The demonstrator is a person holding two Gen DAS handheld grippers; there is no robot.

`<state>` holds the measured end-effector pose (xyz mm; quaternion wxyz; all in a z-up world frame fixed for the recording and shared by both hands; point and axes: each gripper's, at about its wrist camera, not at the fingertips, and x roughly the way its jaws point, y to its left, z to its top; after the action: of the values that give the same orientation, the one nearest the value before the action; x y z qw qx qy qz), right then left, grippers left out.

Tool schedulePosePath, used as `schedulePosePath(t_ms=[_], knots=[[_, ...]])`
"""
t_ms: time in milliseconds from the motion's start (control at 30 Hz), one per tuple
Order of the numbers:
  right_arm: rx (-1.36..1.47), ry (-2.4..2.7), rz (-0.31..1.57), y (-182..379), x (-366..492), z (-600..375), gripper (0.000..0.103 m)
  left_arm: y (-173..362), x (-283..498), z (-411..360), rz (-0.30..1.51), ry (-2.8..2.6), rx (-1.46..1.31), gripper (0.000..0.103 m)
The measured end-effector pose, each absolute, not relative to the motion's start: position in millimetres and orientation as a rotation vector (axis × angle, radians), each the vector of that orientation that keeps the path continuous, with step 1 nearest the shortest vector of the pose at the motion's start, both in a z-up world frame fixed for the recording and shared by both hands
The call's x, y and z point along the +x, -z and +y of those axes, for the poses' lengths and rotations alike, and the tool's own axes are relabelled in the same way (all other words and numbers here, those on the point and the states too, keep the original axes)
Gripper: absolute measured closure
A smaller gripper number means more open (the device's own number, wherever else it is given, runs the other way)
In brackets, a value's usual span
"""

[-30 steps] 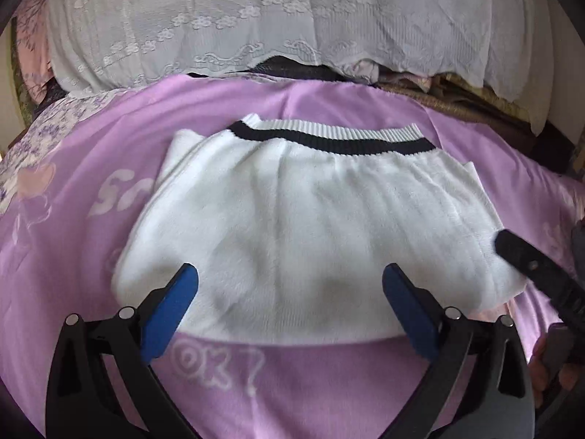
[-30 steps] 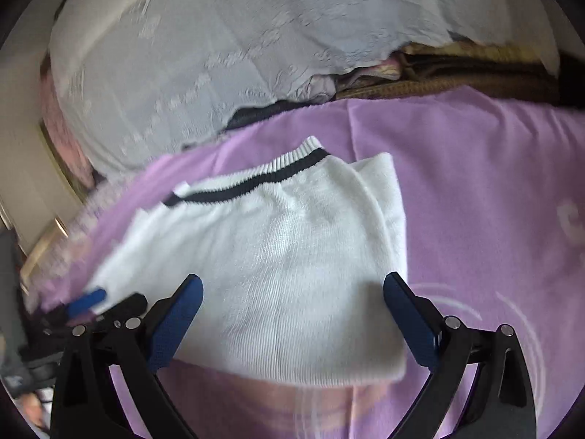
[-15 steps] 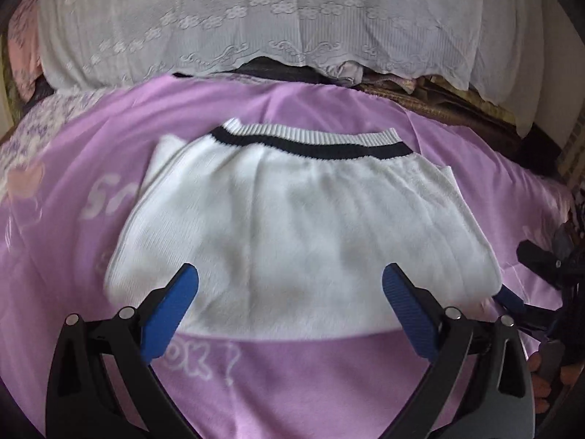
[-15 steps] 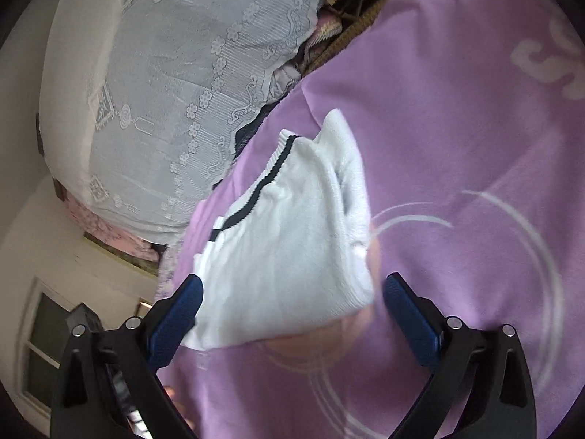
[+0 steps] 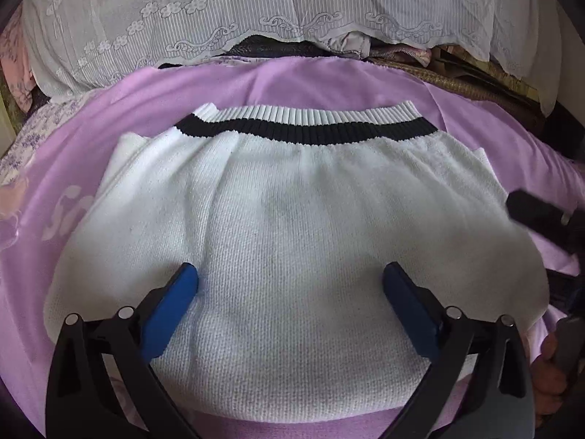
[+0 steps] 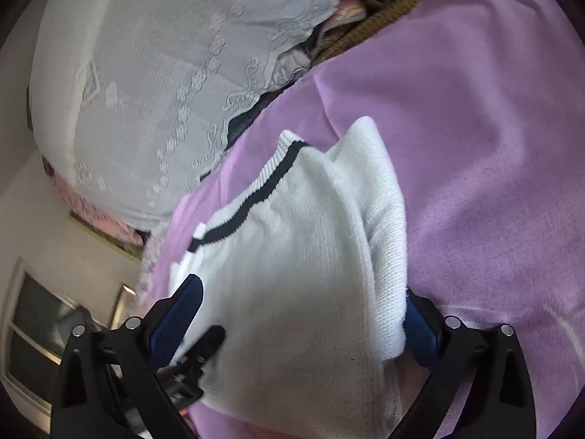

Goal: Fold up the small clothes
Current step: 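Move the right tool to the sweater's side edge and grasp it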

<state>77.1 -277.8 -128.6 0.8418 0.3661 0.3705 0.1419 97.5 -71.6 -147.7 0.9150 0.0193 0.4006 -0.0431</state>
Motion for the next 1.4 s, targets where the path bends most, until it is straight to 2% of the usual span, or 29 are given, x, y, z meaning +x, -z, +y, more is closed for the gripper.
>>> schedulePosePath(t_ms=[1133, 1300, 1400], knots=[[0.771, -0.309, 0.75, 128.5, 72.7, -278.5, 0.004, 146.9, 95.3, -68.6, 0.819, 0.097, 0.037, 0.004], [0.776, -0.311, 0.75, 128.3, 72.5, -279.0, 0.004, 124.7, 94.6, -47.6, 0.753, 0.063, -0.004, 0.005], [0.776, -0.31, 0.75, 128.0, 72.0, -278.5, 0.004, 133.5, 117.0, -22.0, 0.8, -0.07, 0.006, 0.004]])
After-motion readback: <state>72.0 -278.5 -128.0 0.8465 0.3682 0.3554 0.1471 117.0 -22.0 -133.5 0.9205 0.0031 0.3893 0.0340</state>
